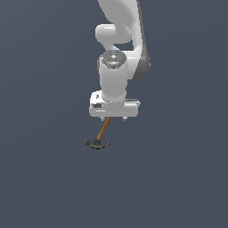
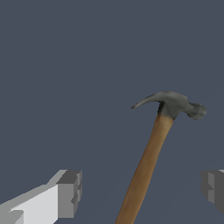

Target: Pick up the object and move it to a goal position.

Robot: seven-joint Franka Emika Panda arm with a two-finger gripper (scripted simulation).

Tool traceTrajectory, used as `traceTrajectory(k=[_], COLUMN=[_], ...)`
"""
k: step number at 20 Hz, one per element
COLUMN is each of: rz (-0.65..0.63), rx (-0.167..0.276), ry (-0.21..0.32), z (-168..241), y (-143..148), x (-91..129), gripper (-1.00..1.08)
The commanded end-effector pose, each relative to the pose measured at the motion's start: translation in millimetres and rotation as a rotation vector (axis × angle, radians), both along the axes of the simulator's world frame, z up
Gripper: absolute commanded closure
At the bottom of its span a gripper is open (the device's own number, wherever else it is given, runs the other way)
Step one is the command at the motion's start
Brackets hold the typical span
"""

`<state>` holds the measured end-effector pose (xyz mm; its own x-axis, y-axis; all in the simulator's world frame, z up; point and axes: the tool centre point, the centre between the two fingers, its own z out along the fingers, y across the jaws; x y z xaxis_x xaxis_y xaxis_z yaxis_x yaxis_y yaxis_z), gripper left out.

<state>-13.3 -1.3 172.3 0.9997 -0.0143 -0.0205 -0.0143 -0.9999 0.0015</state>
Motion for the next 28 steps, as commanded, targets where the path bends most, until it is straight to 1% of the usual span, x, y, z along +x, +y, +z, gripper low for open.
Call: traceTrajectory(k=[1, 10, 16, 22, 28], rz=[0.000, 0.030, 0.024, -0.039, -0.159], rx=[0.000, -0.002, -0.002, 0.001, 0.004], ry=[0.000, -0.015, -0.015, -0.015, -0.016], z=[0.0, 6.2, 4.8, -9.9, -36.8], y=[0.0, -9.4, -9.3, -10.6, -13.5], x=[0.0, 2.3, 1.8, -4.2, -16.9], gripper=[-0.92, -0.92, -0.92, -0.92, -0.92])
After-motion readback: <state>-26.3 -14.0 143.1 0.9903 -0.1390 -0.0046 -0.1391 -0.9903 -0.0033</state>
